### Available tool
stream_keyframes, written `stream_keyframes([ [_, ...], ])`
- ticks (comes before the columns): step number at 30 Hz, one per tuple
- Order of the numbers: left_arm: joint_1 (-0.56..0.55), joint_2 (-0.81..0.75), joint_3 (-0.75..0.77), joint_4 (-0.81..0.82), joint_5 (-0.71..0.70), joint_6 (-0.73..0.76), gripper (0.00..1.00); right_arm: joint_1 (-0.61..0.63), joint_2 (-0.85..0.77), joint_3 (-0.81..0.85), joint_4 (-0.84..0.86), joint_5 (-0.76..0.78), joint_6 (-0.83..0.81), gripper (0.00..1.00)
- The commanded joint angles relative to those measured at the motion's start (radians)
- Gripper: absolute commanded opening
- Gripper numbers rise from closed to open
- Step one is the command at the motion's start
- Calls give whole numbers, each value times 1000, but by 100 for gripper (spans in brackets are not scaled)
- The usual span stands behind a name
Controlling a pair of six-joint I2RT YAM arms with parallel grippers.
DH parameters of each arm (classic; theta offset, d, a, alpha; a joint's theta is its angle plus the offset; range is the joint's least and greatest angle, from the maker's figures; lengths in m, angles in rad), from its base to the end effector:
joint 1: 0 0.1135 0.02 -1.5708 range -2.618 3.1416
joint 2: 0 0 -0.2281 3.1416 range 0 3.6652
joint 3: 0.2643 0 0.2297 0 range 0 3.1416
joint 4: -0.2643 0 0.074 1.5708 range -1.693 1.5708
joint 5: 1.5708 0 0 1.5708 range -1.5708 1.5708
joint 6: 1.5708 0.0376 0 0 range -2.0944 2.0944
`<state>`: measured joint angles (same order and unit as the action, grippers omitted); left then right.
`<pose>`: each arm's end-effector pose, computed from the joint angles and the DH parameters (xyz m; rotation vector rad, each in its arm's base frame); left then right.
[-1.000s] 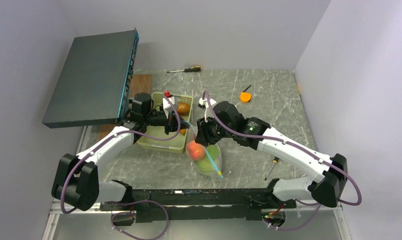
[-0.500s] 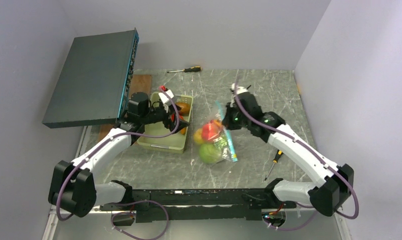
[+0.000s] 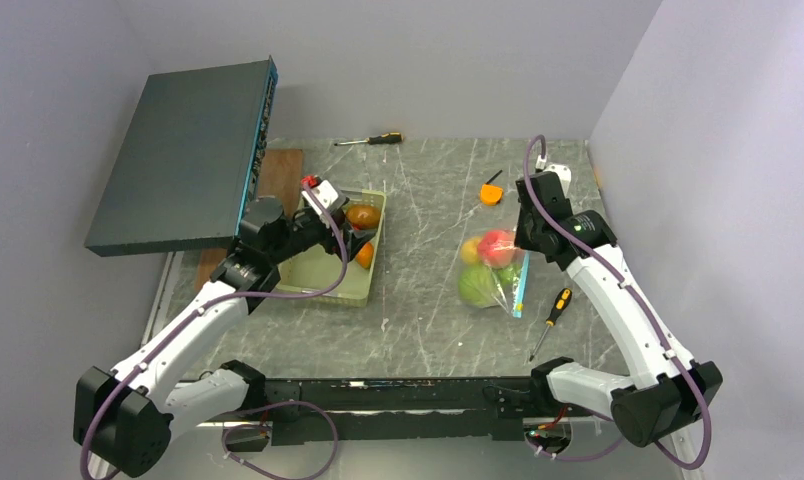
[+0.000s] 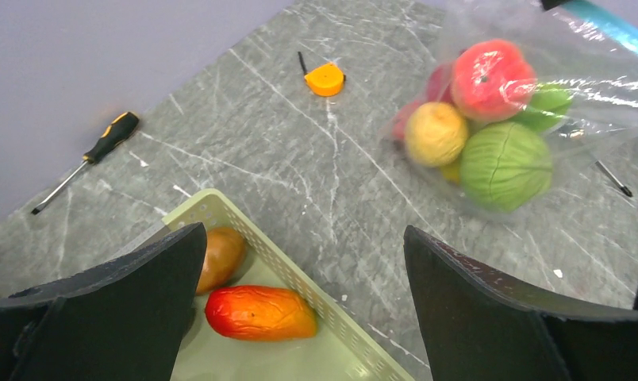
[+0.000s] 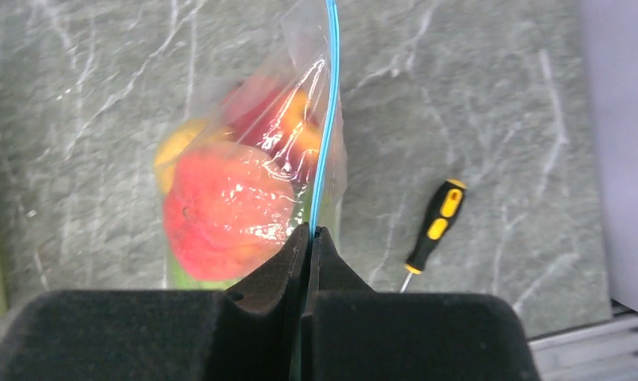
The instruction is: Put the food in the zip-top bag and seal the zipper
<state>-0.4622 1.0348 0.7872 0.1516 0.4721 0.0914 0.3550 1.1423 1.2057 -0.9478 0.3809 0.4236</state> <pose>0.2073 -0.1224 0.3031 0.8031 1.4988 -0.6709 0.2034 0.0605 0.3107 0.2443 2.3616 -0.1012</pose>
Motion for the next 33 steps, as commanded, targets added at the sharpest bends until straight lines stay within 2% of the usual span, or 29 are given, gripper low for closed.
stream_keyframes([
  [1, -13, -52, -21, 40, -108, 17, 100, 9, -16, 94, -77, 223, -16, 0],
  [4, -20, -75, -31, 50, -163, 23, 100, 22, 10, 97, -55, 212, -37, 0],
  [9, -37, -127, -53, 54, -360, 54, 100, 34, 51, 45, 47, -49, -21, 0],
  [12, -57, -169, -84, 82, -495, 92, 100, 99, 55, -19, 171, -174, 40, 0],
  [19, -75, -220, -131, 137, -619, 124, 100, 296, 214, -69, 327, -185, 123, 0],
  [22, -83, -222, -132, 138, -638, 133, 100, 337, 260, -93, 383, -223, 156, 1],
  [28, -92, -237, -144, 154, -662, 152, 100, 377, 279, -143, 457, -246, 168, 21],
  [33, -103, -251, -147, 156, -677, 169, 100, 381, 234, -169, 484, -266, 136, 46],
])
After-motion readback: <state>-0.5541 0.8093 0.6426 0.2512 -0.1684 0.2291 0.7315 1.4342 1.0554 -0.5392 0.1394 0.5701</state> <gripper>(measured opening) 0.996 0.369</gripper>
